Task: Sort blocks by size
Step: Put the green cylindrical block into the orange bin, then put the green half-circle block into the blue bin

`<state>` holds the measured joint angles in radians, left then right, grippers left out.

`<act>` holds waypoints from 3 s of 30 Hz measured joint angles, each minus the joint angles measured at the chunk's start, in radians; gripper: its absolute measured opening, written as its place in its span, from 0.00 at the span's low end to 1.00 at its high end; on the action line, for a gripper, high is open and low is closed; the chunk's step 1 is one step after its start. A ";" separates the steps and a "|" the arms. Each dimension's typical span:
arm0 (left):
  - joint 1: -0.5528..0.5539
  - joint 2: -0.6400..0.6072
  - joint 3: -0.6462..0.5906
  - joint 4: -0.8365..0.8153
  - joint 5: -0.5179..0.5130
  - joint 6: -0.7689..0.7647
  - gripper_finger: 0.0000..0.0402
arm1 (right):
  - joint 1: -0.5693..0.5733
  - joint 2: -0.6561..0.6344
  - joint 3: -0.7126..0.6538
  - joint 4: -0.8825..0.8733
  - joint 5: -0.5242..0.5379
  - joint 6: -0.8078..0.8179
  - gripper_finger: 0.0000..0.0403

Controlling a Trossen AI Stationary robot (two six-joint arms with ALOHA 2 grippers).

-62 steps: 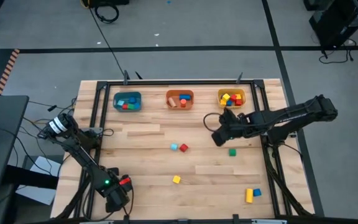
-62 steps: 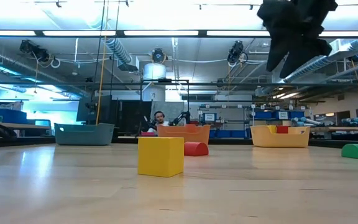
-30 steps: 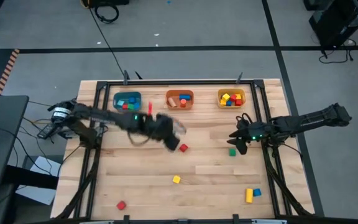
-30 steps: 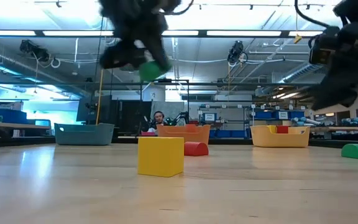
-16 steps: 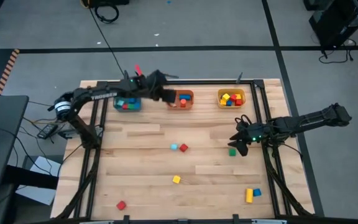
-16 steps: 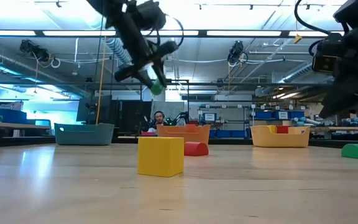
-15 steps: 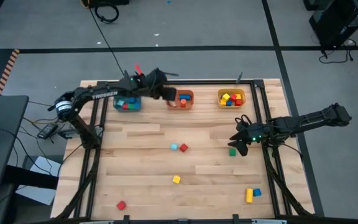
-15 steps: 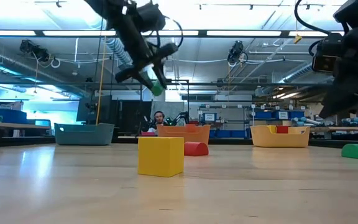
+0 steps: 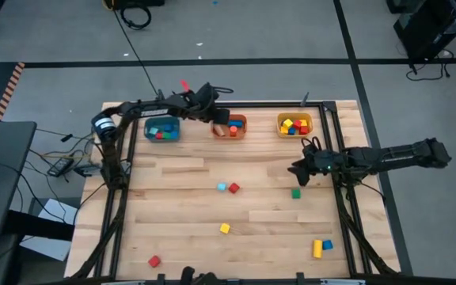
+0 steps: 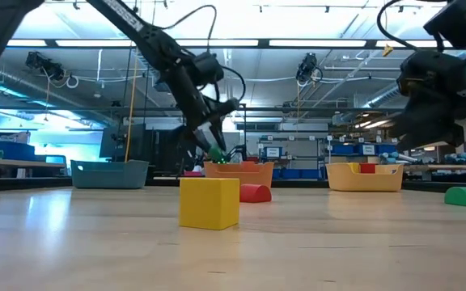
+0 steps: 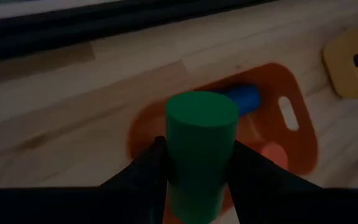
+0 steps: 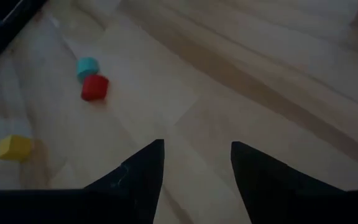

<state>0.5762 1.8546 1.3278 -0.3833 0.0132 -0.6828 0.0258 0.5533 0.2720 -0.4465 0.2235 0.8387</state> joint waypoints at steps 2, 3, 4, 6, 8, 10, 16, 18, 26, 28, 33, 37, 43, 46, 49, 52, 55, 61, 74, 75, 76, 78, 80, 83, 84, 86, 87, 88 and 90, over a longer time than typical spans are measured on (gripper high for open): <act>0.000 0.033 0.029 -0.002 -0.001 0.027 0.35 | -0.015 0.000 0.000 0.000 0.000 0.005 0.49; 0.000 0.049 0.046 -0.001 0.000 0.038 0.35 | -0.022 0.000 0.000 0.001 0.000 0.010 0.49; 0.000 0.063 0.062 0.000 0.000 0.050 0.36 | -0.029 0.000 0.000 0.000 0.000 0.018 0.49; 0.000 0.090 0.090 0.000 0.000 0.052 0.38 | -0.040 0.000 0.000 0.000 -0.001 0.026 0.49; 0.000 0.111 0.110 0.000 0.004 0.050 0.40 | -0.049 0.000 0.000 0.000 -0.001 0.027 0.49; 0.000 0.124 0.129 -0.001 0.006 0.053 0.42 | -0.054 0.000 0.000 0.000 -0.004 0.037 0.49; 0.000 0.132 0.145 0.017 0.011 0.094 0.48 | -0.056 0.000 0.000 0.000 -0.005 0.050 0.49; 0.000 0.132 0.145 0.044 0.011 0.133 0.49 | -0.056 0.000 0.000 0.000 -0.005 0.050 0.49; -0.001 0.131 0.169 0.033 0.055 0.075 0.51 | -0.056 0.000 0.000 0.000 -0.005 0.018 0.49; -0.012 0.131 0.193 0.004 0.060 0.088 0.51 | -0.056 0.000 0.000 0.000 -0.006 -0.005 0.49; -0.091 0.130 0.270 -0.032 0.047 0.112 0.50 | -0.056 0.000 0.000 0.001 -0.007 -0.056 0.49; -0.171 0.127 0.321 -0.035 0.012 0.133 0.50 | -0.056 0.001 0.000 0.003 -0.018 -0.080 0.49; -0.322 0.108 0.354 -0.114 -0.108 0.109 0.50 | -0.056 0.001 0.000 0.002 -0.094 -0.109 0.49; -0.401 0.088 0.358 -0.174 -0.191 0.043 0.50 | -0.055 0.001 0.000 0.003 -0.123 -0.128 0.49; -0.481 0.064 0.359 -0.235 -0.261 -0.041 0.50 | -0.055 0.002 0.000 0.001 -0.145 -0.135 0.49; -0.563 0.047 0.359 -0.288 -0.281 -0.126 0.50 | -0.054 0.005 0.000 0.003 -0.158 -0.142 0.49; -0.643 0.034 0.358 -0.330 -0.280 -0.191 0.50 | -0.054 0.005 0.000 0.004 -0.169 -0.188 0.49; -0.782 0.033 0.358 -0.394 -0.280 -0.293 0.50 | -0.054 0.005 0.000 0.003 -0.174 -0.214 0.49; -0.942 0.033 0.358 -0.542 -0.255 -0.619 0.50 | -0.054 0.005 0.000 0.002 -0.269 -0.267 0.49; -0.946 0.033 0.358 -0.556 -0.255 -0.634 0.50 | -0.054 0.005 0.000 0.002 -0.270 -0.267 0.49; -0.950 0.033 0.358 -0.561 -0.255 -0.643 0.50 | -0.054 0.005 0.000 0.002 -0.270 -0.267 0.49; -0.957 0.033 0.358 -0.549 -0.256 -0.655 0.50 | -0.054 0.005 0.000 0.004 -0.270 -0.267 0.49; -0.964 0.033 0.358 -0.531 -0.256 -0.657 0.50 | -0.054 0.005 0.000 0.005 -0.270 -0.282 0.49; -0.980 0.033 0.358 -0.496 -0.256 -0.641 0.50 | -0.054 0.005 0.000 0.025 -0.271 -0.357 0.50; -0.985 0.033 0.358 -0.484 -0.256 -0.630 0.50 | -0.054 0.005 0.000 0.033 -0.272 -0.381 0.50; -0.992 0.034 0.358 -0.466 -0.257 -0.608 0.50 | -0.051 0.005 0.003 0.033 -0.272 -0.407 0.51; -0.993 0.034 0.358 -0.461 -0.259 -0.599 0.50 | -0.046 0.008 0.009 0.026 -0.272 -0.417 0.51; -0.993 0.034 0.355 -0.449 -0.263 -0.580 0.50 | -0.038 0.015 0.021 0.013 -0.271 -0.421 0.51; -0.992 0.034 0.354 -0.425 -0.272 -0.539 0.50 | -0.019 0.040 0.054 -0.027 -0.267 -0.419 0.52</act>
<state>-0.4158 1.8891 1.6817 -0.8081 -0.2587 -1.2216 0.0064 0.5932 0.3262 -0.4734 -0.0432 0.4198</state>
